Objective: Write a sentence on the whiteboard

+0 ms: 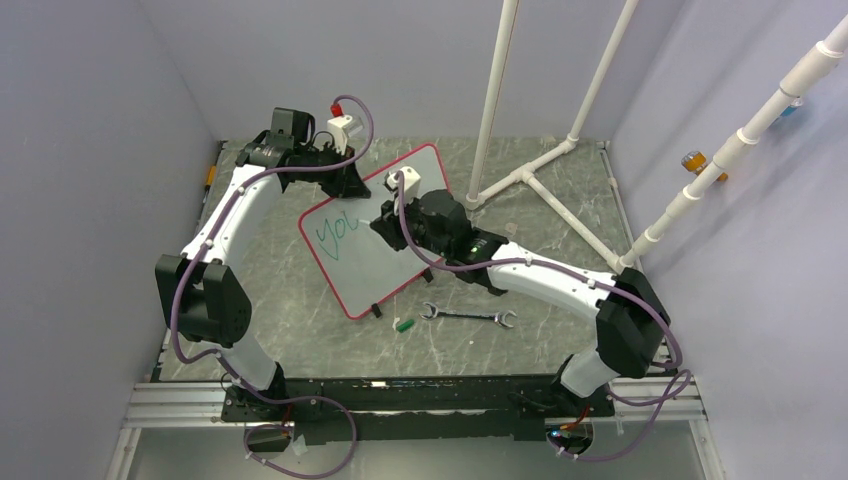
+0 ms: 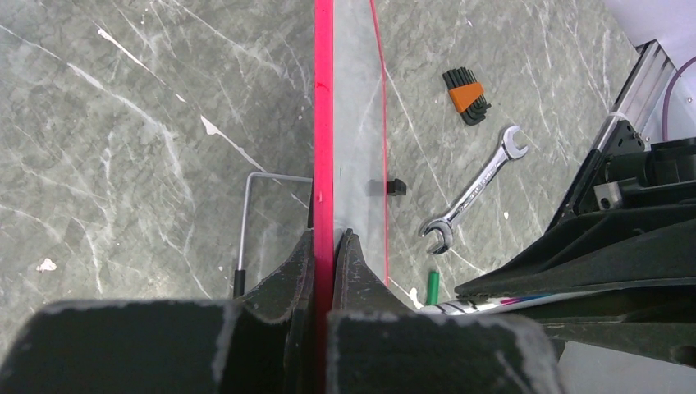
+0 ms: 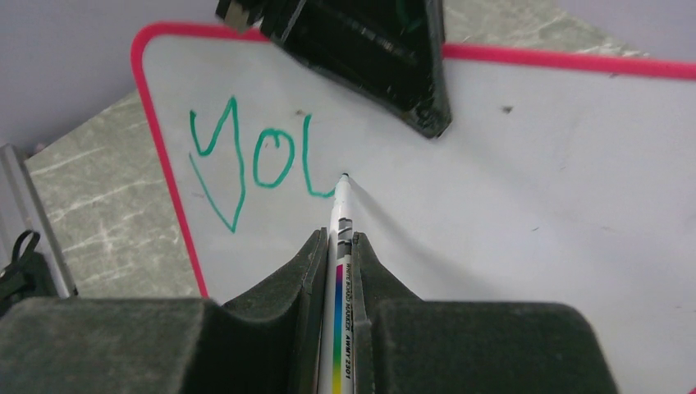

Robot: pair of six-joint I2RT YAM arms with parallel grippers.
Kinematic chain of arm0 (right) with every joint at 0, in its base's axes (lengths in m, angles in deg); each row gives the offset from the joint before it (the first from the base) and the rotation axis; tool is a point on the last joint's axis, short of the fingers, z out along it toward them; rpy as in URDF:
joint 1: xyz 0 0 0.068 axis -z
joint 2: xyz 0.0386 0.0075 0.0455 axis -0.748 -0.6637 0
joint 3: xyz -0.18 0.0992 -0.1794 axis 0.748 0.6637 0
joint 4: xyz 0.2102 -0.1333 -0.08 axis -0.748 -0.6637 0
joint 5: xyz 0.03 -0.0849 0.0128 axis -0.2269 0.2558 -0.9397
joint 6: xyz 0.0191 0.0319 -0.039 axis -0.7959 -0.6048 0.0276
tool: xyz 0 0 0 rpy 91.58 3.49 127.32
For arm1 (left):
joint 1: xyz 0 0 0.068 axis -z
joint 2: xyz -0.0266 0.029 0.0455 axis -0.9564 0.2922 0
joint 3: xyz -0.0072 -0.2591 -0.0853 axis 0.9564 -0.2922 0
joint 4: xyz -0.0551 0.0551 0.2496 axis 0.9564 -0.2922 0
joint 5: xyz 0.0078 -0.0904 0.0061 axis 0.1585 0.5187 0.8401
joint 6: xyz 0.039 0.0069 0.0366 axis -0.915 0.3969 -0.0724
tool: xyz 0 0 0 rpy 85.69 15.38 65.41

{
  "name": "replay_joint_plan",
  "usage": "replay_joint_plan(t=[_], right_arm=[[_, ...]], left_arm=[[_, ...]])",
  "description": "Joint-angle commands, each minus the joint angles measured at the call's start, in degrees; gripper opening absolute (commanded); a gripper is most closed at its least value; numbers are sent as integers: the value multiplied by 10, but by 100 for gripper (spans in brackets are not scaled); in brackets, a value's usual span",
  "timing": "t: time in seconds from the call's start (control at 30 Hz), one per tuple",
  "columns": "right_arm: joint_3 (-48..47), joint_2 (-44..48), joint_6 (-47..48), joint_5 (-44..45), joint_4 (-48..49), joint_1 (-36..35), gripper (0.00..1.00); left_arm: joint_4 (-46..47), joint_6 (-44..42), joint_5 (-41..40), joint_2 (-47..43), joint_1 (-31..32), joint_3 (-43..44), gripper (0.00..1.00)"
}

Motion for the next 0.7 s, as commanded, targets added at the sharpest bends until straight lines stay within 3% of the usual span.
replay_joint_plan(t=[0.0,0.3,0.67], right_arm=[[-48,-9,22,40,5,4,0],[-89,-31,30,40,-4,4,0],[-55,-24,16,35,3,4,0]], left_arm=[[-38,-98,-153,1,1,-9,0],[-38,-97,-150,0,1,-8,0],[-40,-97,-152,1,1,-5,0]])
